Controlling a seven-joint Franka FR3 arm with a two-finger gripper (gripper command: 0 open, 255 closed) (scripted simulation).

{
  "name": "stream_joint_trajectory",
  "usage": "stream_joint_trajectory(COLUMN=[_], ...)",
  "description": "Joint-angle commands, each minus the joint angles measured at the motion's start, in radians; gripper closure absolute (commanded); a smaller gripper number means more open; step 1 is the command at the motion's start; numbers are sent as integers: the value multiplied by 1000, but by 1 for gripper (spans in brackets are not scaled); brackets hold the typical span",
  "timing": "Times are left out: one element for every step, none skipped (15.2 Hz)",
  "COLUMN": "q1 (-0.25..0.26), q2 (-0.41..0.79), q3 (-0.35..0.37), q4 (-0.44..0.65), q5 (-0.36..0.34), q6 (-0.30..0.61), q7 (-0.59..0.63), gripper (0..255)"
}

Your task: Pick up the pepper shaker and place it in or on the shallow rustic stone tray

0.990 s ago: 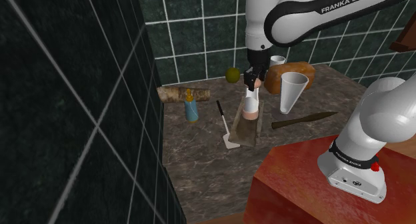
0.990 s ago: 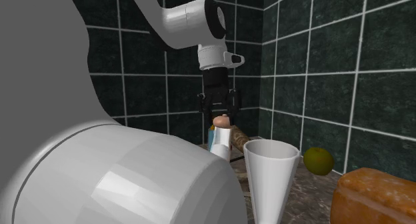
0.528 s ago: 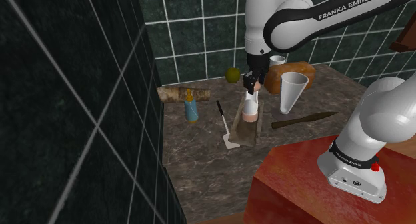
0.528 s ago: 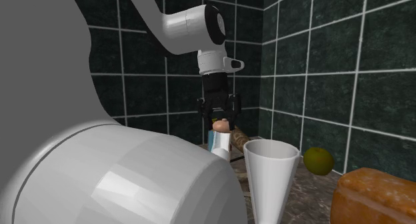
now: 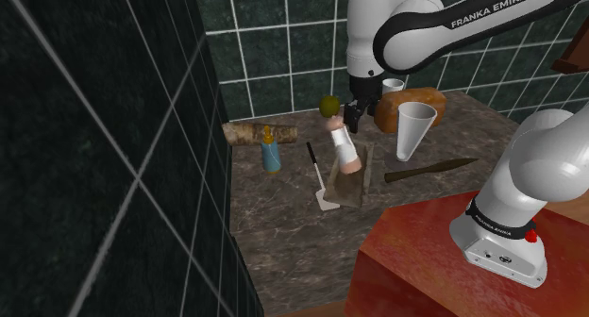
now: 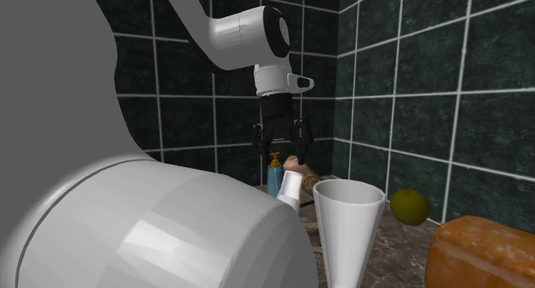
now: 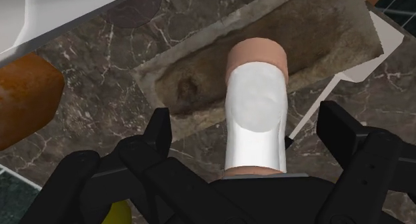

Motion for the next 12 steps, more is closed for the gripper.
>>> stream_joint_trajectory(q1=[2, 3, 4, 5, 5, 5, 5, 5, 5, 5, 5, 5], q2=[-8, -15, -19, -22, -22, -22, -22, -22, -22, -22, -22, -22], q3=[0, 0, 1, 1, 1, 1, 1, 1, 1, 1, 1, 1], q4=[28, 57, 87, 111, 111, 111, 111, 111, 111, 111, 111, 111], q5=[2, 4, 6, 7, 7, 7, 7, 7, 7, 7, 7, 7], q6=[-36, -71, -106, -133, -133, -134, -133, -133, -133, -133, -133, -133], q7=[-1, -3, -4, -4, -4, -4, -4, -4, -4, -4, -4, -4], gripper=[0, 0, 0, 0, 0, 0, 0, 0, 0, 0, 0, 0])
